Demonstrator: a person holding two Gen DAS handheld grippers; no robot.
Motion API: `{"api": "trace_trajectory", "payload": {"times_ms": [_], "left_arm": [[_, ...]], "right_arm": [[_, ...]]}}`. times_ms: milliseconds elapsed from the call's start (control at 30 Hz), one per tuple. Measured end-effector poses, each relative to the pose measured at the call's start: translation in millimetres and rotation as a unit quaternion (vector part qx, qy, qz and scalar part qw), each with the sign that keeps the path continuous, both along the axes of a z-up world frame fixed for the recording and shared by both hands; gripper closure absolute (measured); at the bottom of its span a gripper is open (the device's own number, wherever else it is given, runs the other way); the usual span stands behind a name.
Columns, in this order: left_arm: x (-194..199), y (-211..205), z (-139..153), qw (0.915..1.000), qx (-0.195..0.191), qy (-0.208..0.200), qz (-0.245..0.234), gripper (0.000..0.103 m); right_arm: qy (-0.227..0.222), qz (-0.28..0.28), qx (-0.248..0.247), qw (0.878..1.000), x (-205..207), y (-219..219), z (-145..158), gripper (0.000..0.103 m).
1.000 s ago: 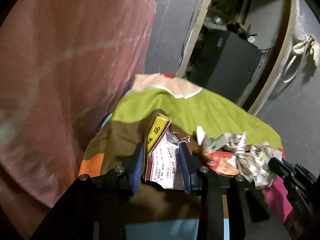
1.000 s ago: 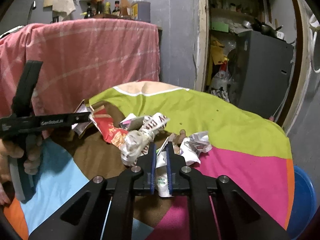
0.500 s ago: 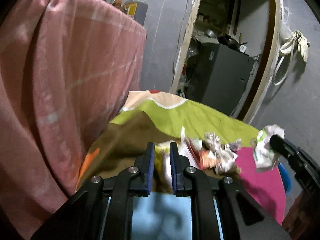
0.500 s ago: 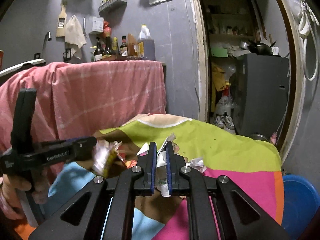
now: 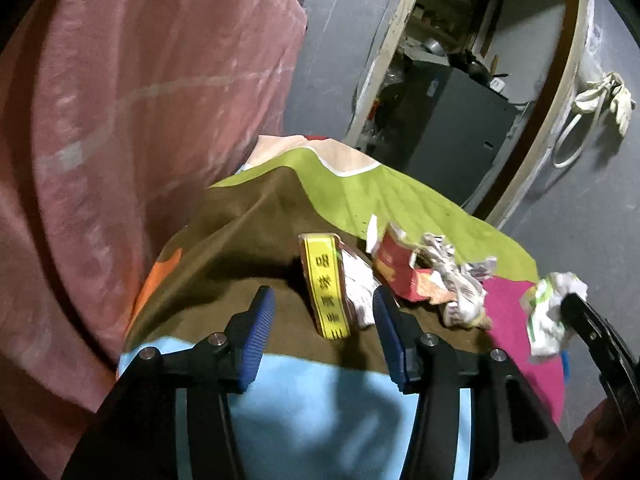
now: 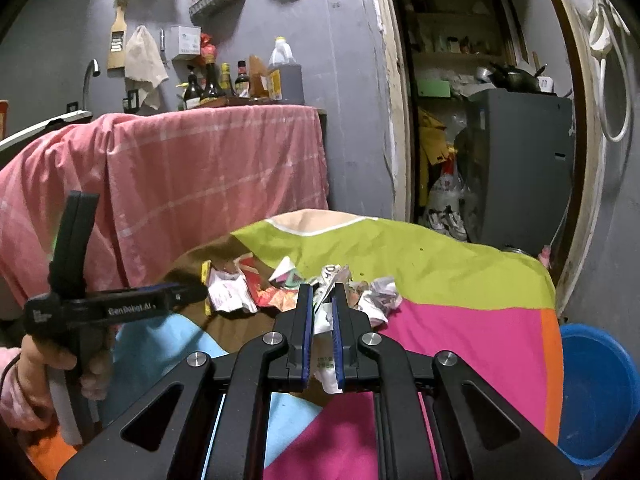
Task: Collect trash
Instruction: 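Carry both items over the blue basin and open both tools to release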
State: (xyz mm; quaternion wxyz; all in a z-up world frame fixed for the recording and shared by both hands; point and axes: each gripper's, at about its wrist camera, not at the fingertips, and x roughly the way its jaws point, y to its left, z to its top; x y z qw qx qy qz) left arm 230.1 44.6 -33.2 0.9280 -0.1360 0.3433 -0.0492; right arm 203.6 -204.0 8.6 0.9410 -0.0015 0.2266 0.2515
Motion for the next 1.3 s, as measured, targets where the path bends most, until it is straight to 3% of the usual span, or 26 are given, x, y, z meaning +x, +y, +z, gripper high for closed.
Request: {"api": "trace_trajectory", "payload": {"times_ms": [167,233,367,500,633,933,1000,1100,1300], "left_arm": [[25.4,6.3,-11.6,0.9991,-0.019,0.035,-0.015,0.06],[25.5,6.9,-10.5,0.9991,-0.019,0.032,-0.019,0.075],[14.5,1.8,-5.4,0.9995,-0.006,0.016,-0.027,0.084],[-8.1,-1.5,1.4,0.9998,-0.001,0.002,-0.019,0.085],[-33.9,-4.1,9.4,0.9998,0.001,-0.017,-0.011,0.085],[-66.3,-27.3,24.4,0.9984,-0.001,-0.036,-0.044,0.085],[-69.1,-34.9,29.5,0.9974,-0.002,-0.047,-0.053,0.085],[-72.8,-49.9,42.6,0.9948,0.007,-0.078,-0.066,0.085],[-81.2,-83.0,78.6,0.9818,0.011,-0.171,-0.081,0.085]], "right_arm": [[0.022,0.004,0.01,1.0,13.3,-2.5,-8.6,0.096],[0.03,0.005,0.012,0.999,16.7,-3.6,-11.1,0.096],[0.039,0.012,0.005,0.999,14.1,-4.7,-14.1,0.096],[0.031,0.022,0.004,0.999,2.6,-8.7,-12.7,0.096],[0.014,0.035,0.033,0.999,-14.7,-21.8,-4.8,0.096],[-0.005,0.039,0.045,0.998,-43.5,-38.6,3.8,0.096],[-0.026,0.03,0.04,0.998,-52.8,-40.6,9.5,0.096],[-0.095,0.008,-0.003,0.995,-73.4,-37.2,25.7,0.096],[-0.191,-0.037,-0.03,0.98,-97.8,-42.6,57.8,0.096]]}}
